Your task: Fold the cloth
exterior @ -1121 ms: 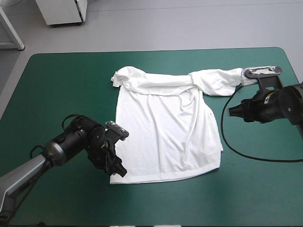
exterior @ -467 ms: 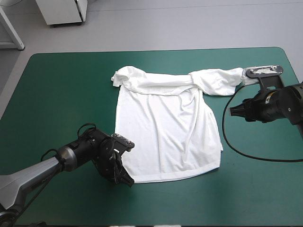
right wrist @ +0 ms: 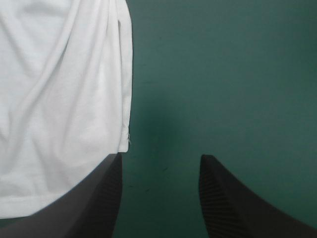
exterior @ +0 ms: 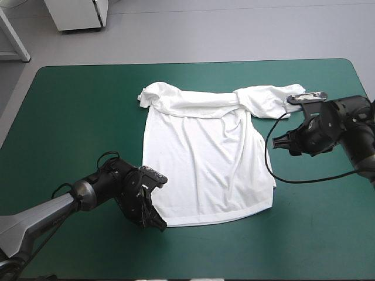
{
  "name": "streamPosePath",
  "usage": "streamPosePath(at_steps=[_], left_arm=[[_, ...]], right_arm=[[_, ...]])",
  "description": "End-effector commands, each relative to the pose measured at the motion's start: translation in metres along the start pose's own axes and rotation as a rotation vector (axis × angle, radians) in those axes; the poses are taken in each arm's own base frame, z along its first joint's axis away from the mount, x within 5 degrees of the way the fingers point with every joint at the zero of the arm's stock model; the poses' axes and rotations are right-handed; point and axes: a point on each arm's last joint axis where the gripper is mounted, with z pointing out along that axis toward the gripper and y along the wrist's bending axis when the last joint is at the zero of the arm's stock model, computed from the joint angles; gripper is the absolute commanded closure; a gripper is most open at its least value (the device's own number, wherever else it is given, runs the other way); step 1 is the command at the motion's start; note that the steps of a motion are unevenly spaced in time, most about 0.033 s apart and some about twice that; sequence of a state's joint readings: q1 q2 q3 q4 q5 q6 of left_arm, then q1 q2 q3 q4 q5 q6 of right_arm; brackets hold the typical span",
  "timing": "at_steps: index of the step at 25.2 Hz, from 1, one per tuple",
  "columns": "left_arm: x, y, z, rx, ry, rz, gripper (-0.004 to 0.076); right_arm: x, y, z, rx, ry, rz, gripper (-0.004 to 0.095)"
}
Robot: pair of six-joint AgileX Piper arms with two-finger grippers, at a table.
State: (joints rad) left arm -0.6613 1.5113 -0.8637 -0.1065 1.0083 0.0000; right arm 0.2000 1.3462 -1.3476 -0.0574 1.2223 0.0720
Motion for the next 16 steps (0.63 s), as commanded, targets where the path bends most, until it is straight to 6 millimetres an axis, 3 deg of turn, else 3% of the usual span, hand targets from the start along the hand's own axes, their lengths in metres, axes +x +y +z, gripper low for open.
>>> streamPosePath(at_steps=[1, 12, 16], left_arm=[[-0.009, 0.0, 0.009, 0.002, -0.066, -0.004, 0.0733], [-0.009, 0.0, 0.009, 0.002, -0.069, -0.004, 0.0733], [-0.011, 0.0, 0.009, 0.001, -0.081, -0.003, 0.0733]], right_arm=[[-0.009, 0.004, 0.013, -0.027, -0.033, 0.012, 0.0435], [0.002, 0.019, 0.099, -0.137, 0.179, 0.052, 0.0437], [0.012, 0.024, 0.118, -0.177, 0.212, 0.064, 0.0437]])
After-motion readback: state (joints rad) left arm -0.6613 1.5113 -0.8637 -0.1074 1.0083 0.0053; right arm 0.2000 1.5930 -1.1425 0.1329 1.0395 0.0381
